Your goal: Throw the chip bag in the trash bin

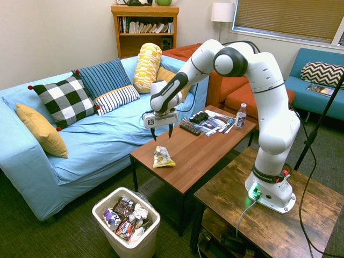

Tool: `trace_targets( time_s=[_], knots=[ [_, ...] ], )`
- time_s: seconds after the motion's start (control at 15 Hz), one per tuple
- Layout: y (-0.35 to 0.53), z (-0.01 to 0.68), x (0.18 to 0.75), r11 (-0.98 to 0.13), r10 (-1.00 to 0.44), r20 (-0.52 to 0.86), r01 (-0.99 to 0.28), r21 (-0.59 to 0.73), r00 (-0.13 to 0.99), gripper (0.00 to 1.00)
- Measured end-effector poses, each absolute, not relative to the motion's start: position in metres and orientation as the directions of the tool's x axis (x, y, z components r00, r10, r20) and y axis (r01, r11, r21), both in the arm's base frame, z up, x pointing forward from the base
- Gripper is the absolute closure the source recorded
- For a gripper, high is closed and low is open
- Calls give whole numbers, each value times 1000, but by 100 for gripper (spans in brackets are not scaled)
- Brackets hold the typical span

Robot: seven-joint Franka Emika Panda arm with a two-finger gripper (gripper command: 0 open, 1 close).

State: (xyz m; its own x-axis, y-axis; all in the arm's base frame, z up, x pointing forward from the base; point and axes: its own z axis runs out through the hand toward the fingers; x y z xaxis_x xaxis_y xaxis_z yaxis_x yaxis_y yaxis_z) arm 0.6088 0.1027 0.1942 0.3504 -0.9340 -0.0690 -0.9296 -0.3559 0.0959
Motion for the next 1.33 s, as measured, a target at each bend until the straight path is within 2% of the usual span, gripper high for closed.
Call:
trace_targets(
  time_s=[0.67,0.73,1.33],
  knots=[
    [121,123,626,-360,-933,-73,-911,203,353,0],
    [121,119,626,-360,-933,-73,-910,207,353,100],
    [126,105,626,-373,-928,-101,-903,214,360,100]
  ],
)
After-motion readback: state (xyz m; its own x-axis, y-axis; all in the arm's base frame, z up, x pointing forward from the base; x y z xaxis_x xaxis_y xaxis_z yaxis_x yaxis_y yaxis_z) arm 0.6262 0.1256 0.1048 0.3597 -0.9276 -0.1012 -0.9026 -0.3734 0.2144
